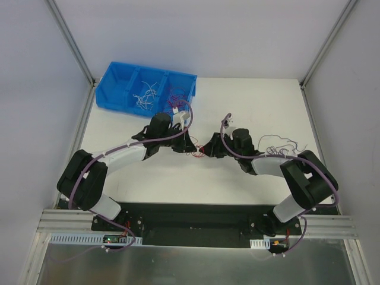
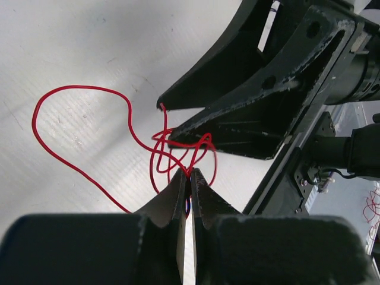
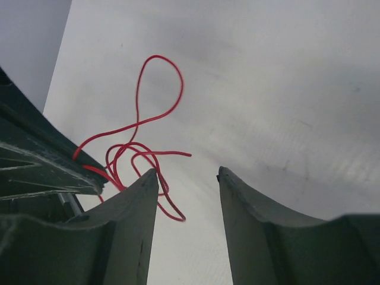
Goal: Untangle the cables
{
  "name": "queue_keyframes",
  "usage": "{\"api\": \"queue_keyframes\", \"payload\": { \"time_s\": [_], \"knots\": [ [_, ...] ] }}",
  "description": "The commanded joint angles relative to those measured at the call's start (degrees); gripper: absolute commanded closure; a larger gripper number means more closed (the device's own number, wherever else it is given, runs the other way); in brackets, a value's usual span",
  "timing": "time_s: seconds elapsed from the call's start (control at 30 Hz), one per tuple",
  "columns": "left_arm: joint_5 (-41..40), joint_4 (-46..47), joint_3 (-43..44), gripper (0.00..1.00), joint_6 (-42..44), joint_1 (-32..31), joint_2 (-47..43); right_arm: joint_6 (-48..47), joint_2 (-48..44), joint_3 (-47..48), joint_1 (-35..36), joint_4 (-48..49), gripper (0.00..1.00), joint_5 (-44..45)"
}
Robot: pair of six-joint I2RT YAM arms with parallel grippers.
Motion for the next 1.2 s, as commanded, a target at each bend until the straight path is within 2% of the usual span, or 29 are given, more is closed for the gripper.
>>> {"api": "queue_keyframes", "payload": {
  "time_s": [0.0,0.07,0.13,0.23,0.27,0.37,0.5,0.63,0.77,0.93,1.07,1.17],
  "knots": [
    [2.3,2.1,-0.9,1.00,-0.4,-0.4,-3.0,-2.9,-0.3,2.8,2.2,2.2,0.58,-1.5],
    [1.9,2.0,-1.5,1.00,-0.6,-0.4,-4.2,-3.1,-1.2,2.2,2.4,-0.3,0.76,3.6],
    [0.8,1.8,-2.3,1.00,-0.2,-0.7,-6.4,-3.3,-2.0,2.1,2.6,-2.3,0.89,7.5],
    [-3.9,1.5,-3.5,1.00,2.6,-3.2,-10.8,-4.6,-3.3,3.6,4.6,-9.5,0.96,17.6],
    [-6.0,1.1,-4.1,1.00,3.8,-4.2,-12.9,-5.3,-3.8,4.6,5.8,-12.2,0.95,21.2],
    [-12.4,0.5,-5.8,1.00,5.6,-6.2,-19.6,-4.3,-4.4,7.4,8.7,-21.2,0.80,35.0],
    [-14.2,0.0,-6.2,1.00,8.2,-8.1,-27.9,-1.3,-2.9,10.1,9.1,-26.8,0.59,41.2],
    [-13.6,-1.6,-5.4,1.00,8.0,-8.9,-31.7,0.1,0.5,13.4,8.5,-30.4,0.45,41.5],
    [-13.1,-3.0,-5.0,1.00,7.1,-8.9,-33.5,1.0,0.9,13.5,7.8,-30.8,0.44,40.5],
    [-18.2,-7.6,-1.7,1.00,8.8,-8.9,-35.6,4.7,-0.5,11.1,4.4,-30.1,0.43,38.3],
    [-23.8,-11.9,3.1,1.00,11.0,-8.8,-35.6,4.9,-1.2,8.4,2.4,-24.7,0.41,33.4],
    [-28.0,-20.7,10.5,1.00,11.1,-6.5,-30.7,2.1,-4.5,3.7,2.5,-16.5,0.36,28.2]
  ]
}}
